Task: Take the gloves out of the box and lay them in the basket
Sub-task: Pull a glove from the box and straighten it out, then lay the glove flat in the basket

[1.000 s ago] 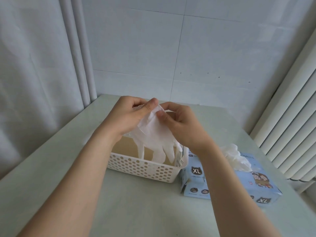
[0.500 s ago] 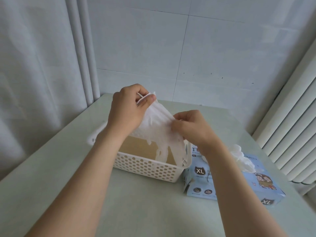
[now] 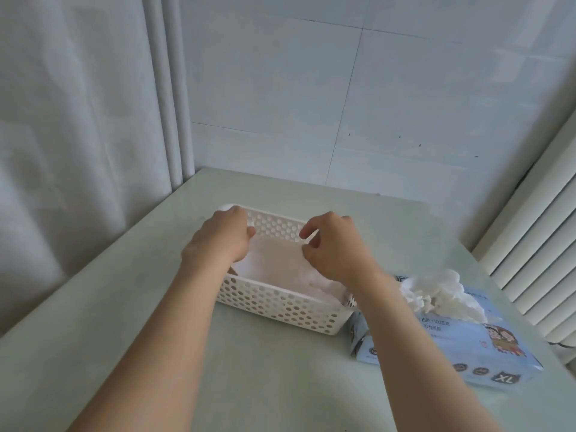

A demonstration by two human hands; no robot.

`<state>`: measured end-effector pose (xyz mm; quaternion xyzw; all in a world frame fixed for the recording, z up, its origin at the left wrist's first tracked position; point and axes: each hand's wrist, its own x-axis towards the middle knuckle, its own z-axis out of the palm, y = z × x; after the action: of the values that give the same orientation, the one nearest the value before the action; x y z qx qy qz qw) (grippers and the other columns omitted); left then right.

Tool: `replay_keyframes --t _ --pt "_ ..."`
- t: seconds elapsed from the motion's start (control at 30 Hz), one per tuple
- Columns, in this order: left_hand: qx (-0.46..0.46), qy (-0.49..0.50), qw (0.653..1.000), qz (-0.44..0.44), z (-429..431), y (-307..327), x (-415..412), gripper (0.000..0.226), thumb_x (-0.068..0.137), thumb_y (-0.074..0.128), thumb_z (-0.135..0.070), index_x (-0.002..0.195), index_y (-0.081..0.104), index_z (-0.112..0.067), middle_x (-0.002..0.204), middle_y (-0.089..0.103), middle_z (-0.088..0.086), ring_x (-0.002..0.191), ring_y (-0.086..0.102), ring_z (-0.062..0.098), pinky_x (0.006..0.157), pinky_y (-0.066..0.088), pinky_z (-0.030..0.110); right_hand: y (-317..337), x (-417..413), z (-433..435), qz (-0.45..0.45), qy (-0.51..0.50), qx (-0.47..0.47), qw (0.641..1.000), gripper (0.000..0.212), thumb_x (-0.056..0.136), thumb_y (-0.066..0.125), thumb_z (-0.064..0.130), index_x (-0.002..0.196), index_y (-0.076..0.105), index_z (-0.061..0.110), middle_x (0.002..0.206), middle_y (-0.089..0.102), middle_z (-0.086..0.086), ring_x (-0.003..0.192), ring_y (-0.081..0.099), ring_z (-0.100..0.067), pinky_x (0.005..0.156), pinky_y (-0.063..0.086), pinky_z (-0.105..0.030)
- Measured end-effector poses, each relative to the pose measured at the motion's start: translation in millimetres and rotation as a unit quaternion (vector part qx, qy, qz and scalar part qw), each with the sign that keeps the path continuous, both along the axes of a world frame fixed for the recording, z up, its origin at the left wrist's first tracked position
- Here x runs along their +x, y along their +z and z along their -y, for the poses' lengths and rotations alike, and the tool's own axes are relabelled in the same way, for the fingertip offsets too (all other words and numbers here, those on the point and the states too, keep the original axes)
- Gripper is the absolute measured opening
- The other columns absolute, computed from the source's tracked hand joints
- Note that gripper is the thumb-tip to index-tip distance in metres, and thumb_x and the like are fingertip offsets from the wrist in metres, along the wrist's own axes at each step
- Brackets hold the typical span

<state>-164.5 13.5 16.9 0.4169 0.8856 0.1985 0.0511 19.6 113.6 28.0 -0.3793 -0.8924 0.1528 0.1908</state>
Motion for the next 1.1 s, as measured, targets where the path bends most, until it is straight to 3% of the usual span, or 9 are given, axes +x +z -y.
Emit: replay_keyframes --t 0.1,0.27,0.4,0.53,0.63,0.73,0.87,0.93,1.1 --pt "-0.001 0.033 0.999 0.003 1 -2 -2 0.025 0.108 0.053 -0.034 0.121 0.053 -0.013 0.118 0.059 0.014 0.096 0.053 0.035 0.082 0.048 0.043 -5 -7 5 0.070 -0.021 0.076 0.994 0.036 0.093 0.061 0.006 0.120 0.071 0.028 0.107 0.070 -0.001 0.091 0.070 -0.027 0.078 0.062 -0.043" --pt "-0.014 0.045 0.999 0.002 2 2 2 0.017 0.101 0.053 -0.009 0.113 0.042 -0.014 0.119 0.053 0.015 0.102 0.056 0.040 0.093 0.054 0.058 2 1 7 0.065 -0.013 0.080 0.995 0.036 0.093 0.058 0.000 0.111 0.075 0.025 0.104 0.069 -0.005 0.085 0.069 -0.029 0.073 0.060 -0.040" --pt "-0.070 -0.056 0.992 -0.083 3 12 13 0.047 0.095 0.044 0.007 0.130 0.059 -0.019 0.139 0.052 0.009 0.131 0.047 0.035 0.104 0.048 0.046 3 6 10 0.138 0.049 0.051 0.988 0.016 0.091 0.072 0.020 0.101 0.077 0.031 0.095 0.073 0.007 0.093 0.069 -0.019 0.088 0.058 -0.038" --pt "-0.163 -0.102 0.981 -0.002 1 10 14 0.022 0.097 0.069 -0.022 0.118 0.071 -0.026 0.130 0.063 0.005 0.120 0.058 0.028 0.104 0.051 0.043 2 5 10 0.191 0.080 0.054 0.977 0.016 0.092 0.074 0.042 0.104 0.078 0.033 0.093 0.075 0.014 0.100 0.062 -0.010 0.092 0.047 -0.032" --pt "-0.235 -0.103 0.966 0.034 1 11 13 0.037 0.097 0.068 -0.045 0.125 0.069 -0.021 0.125 0.067 0.002 0.111 0.065 0.026 0.102 0.053 0.044 16 8 19 0.144 0.101 0.005 0.984 0.032 0.101 0.062 0.049 0.084 0.077 0.027 0.078 0.071 0.011 0.078 0.061 -0.008 0.069 0.044 -0.025" --pt "-0.264 -0.108 0.958 0.030 0 9 12 0.048 0.097 0.064 -0.053 0.132 0.063 -0.020 0.124 0.065 0.001 0.110 0.064 0.026 0.102 0.053 0.045 35 14 35 0.146 0.150 -0.081 0.975 0.039 0.090 0.065 0.071 0.087 0.079 0.034 0.075 0.074 0.016 0.077 0.067 0.003 0.074 0.052 -0.018" --pt "-0.284 -0.104 0.953 0.023 -1 8 13 0.053 0.096 0.062 -0.061 0.132 0.060 -0.022 0.139 0.061 0.004 0.117 0.061 0.029 0.104 0.051 0.046 44 20 46 0.122 0.213 -0.159 0.956 0.022 0.094 0.075 0.051 0.098 0.084 0.031 0.088 0.080 0.014 0.078 0.073 -0.003 0.081 0.061 -0.021" --pt "-0.294 -0.102 0.950 0.017 -1 8 14 0.055 0.097 0.059 -0.064 0.130 0.062 -0.021 0.141 0.061 0.006 0.118 0.061 0.030 0.105 0.051 0.047 47 23 47 0.114 0.217 -0.161 0.956 0.017 0.095 0.076 0.046 0.099 0.084 0.032 0.088 0.080 0.017 0.079 0.073 0.001 0.082 0.059 -0.017" --pt "-0.317 -0.097 0.944 0.001 -1 13 21 0.071 0.097 0.052 -0.071 0.148 0.055 -0.022 0.152 0.055 0.003 0.128 0.058 0.029 0.108 0.049 0.044 46 27 51 0.114 0.216 -0.124 0.962 0.011 0.097 0.073 0.037 0.099 0.083 0.032 0.087 0.080 0.016 0.087 0.075 -0.002 0.093 0.058 -0.027"
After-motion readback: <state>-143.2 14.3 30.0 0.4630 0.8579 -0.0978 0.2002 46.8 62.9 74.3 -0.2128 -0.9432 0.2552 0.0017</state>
